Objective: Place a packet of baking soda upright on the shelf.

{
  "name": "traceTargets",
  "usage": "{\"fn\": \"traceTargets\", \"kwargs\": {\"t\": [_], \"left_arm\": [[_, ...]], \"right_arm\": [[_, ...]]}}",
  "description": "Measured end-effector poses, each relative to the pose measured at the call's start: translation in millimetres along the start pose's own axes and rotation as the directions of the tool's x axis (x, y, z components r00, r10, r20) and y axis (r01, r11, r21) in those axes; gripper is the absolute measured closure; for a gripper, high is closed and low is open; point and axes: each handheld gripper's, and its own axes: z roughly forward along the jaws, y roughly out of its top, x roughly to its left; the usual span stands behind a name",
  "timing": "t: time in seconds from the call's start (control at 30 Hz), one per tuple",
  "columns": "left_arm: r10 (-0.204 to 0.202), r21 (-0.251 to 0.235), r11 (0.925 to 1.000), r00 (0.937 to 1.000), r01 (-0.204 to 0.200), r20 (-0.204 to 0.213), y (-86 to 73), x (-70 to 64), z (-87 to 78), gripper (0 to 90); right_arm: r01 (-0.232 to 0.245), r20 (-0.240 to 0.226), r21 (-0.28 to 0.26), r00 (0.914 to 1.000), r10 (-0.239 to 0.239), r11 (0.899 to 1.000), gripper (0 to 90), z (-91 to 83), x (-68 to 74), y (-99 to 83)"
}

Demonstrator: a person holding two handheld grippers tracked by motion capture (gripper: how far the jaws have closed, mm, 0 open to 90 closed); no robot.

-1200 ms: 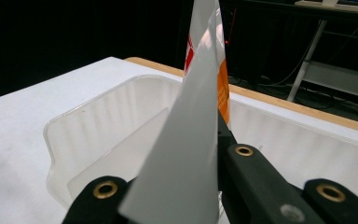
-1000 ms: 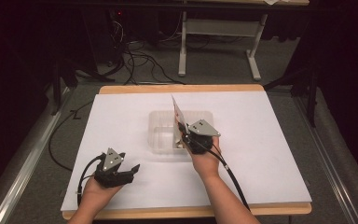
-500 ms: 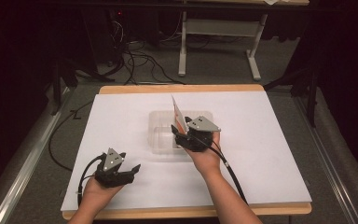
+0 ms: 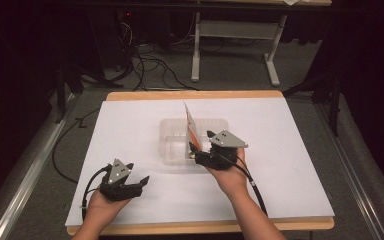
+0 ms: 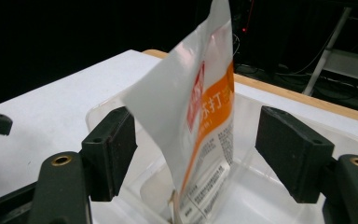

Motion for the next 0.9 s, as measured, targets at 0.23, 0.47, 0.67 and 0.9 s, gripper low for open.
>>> {"fn": "traceTargets", "kwargs": {"t": [0.23, 0.47, 0.67, 0.9], "left_arm": [[0.004, -0.005, 1.0000, 1.0000, -0.004, 0.009, -0.4, -1.2, -0.3, 29.4], [0.008, -0.001, 1.0000, 0.9999, -0.008, 0.009, -0.5, -1.4, 0.4, 29.2], [0.010, 0.000, 1.0000, 0.9999, -0.010, 0.012, -1.4, -2.2, 1.4, 29.1], [0.001, 0.014, 0.9999, 0.9999, -0.001, 0.014, -2.3, -4.1, 4.4, 29.0]], "right_arm": [[0.007, 0.006, 0.012, 1.0000, -0.007, 1.000, 29.1, -29.1, -11.6, -10.9], [0.004, 0.051, 0.039, 0.9987, -0.006, 0.999, 29.2, -58.2, -34.5, -30.5], [-0.036, 0.113, 0.080, 0.9932, 0.026, 0.996, 29.7, -83.7, -61.7, -52.5], [-0.083, 0.207, 0.118, 0.9767, 0.057, 0.990, 34.0, -109.3, -89.9, -90.1]]}}
